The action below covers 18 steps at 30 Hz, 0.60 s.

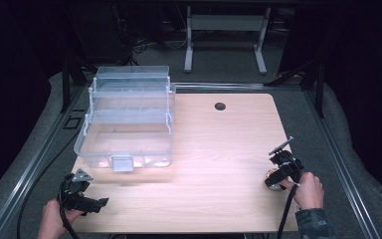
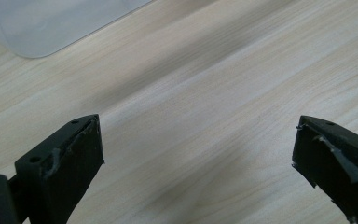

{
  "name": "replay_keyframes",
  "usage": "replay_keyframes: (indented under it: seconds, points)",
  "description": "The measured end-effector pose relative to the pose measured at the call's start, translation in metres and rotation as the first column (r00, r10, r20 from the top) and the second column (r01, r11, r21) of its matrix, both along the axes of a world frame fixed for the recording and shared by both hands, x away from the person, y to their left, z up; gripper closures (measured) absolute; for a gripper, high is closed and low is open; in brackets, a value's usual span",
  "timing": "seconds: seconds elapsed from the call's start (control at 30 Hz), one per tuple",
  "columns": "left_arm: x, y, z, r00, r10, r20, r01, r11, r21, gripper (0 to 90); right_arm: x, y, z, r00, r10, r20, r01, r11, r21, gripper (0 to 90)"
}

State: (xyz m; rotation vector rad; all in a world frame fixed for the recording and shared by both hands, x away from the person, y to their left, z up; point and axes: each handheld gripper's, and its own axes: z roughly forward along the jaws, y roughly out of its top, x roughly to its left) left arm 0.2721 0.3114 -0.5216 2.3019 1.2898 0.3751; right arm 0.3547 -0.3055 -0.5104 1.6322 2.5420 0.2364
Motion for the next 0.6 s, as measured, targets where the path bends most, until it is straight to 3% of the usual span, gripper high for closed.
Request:
replay_keyframes:
  seconds: [0.23,0.4,0.5,0.6]
  points:
    - [0.001,-0.002,0.0,0.9999,-0.009,-0.01,0.009,1.0,0.004,2.7,0.0,-0.007,-0.01,0.9995,-0.029,-0.014,0.029,0.999,-0.022,19.8]
    - [0.001,0.0,0.001,0.9999,-0.008,-0.007,0.008,1.0,-0.001,2.5,0.0,-0.011,-0.015,0.9991,-0.039,-0.015,0.039,0.999,-0.011,19.3]
    - [0.0,0.0,0.002,1.0,-0.007,-0.007,0.007,1.0,-0.001,2.5,-0.002,-0.014,-0.009,0.9976,-0.067,0.015,0.068,0.998,-0.002,8.5]
    - [0.0,0.001,0.003,0.9999,-0.008,-0.011,0.008,1.0,0.001,2.4,-0.003,-0.014,-0.005,0.9977,-0.064,0.024,0.063,0.998,0.009,3.8]
